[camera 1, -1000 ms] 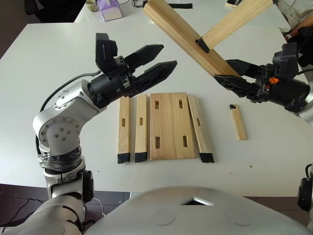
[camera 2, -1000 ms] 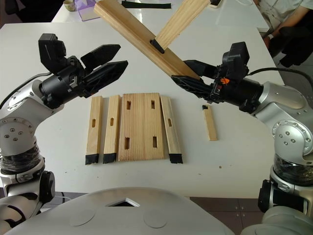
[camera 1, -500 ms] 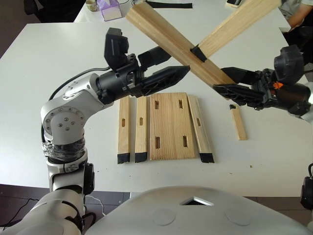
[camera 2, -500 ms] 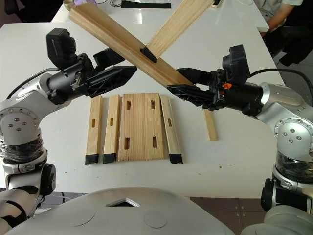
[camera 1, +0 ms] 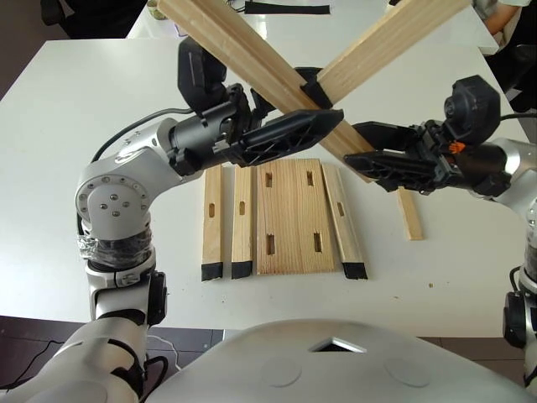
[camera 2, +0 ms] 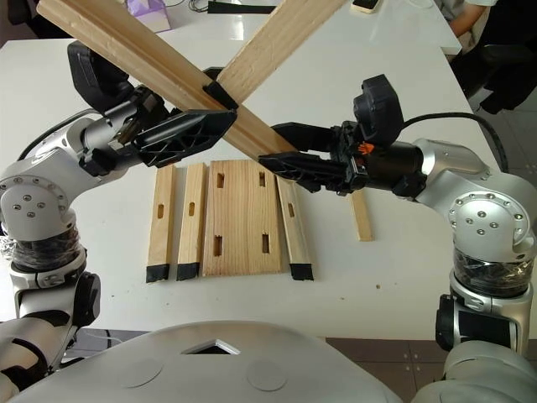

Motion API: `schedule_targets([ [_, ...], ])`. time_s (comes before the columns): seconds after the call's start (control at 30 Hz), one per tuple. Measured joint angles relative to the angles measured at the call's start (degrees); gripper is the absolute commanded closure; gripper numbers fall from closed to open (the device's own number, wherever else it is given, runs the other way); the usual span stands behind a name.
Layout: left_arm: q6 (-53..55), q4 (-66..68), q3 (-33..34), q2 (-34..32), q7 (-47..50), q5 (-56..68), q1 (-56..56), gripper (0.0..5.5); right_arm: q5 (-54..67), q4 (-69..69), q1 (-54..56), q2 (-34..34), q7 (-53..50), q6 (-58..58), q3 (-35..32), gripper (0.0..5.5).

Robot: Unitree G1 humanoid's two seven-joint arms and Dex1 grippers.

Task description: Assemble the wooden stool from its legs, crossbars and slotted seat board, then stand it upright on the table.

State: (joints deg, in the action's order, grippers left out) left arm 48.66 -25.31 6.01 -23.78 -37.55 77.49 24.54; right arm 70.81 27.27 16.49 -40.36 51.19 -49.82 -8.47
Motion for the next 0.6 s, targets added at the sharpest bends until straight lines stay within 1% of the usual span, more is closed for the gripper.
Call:
schedule_targets([
  [0.03,0.0,0.0,0.0,0.0,-0.1,0.0,0.0,1.27,-0.1,0.0,-0.1,0.0,0.0,0.0,0.0,3.44],
  [0.2,0.6,-0.9,-1.8,-1.5,-1.4,-1.3,-0.6,2.14,-1.2,0.4,-1.7,-0.3,0.9,0.3,-0.2,3.44],
  [0.27,0.7,-1.2,-2.3,-1.5,-1.6,-1.7,-1.0,2.43,-1.6,0.5,-1.8,-0.5,1.2,0.4,-0.3,3.44],
  [0.33,0.7,-1.6,-2.9,-1.5,-1.6,-2.1,-1.2,2.85,-2.2,0.7,-1.8,-0.7,2.1,0.4,-0.3,3.44],
  [0.43,0.7,-1.5,-3.3,-1.6,-1.7,-2.5,-1.4,3.34,-2.9,0.8,-1.8,-1.3,3.4,0.4,-0.3,3.44],
  [0.6,0.8,-1.6,-4.0,-1.6,-1.5,-3.1,-1.4,3.38,-4.9,0.7,-1.8,-3.1,5.7,1.1,0.1,3.44],
])
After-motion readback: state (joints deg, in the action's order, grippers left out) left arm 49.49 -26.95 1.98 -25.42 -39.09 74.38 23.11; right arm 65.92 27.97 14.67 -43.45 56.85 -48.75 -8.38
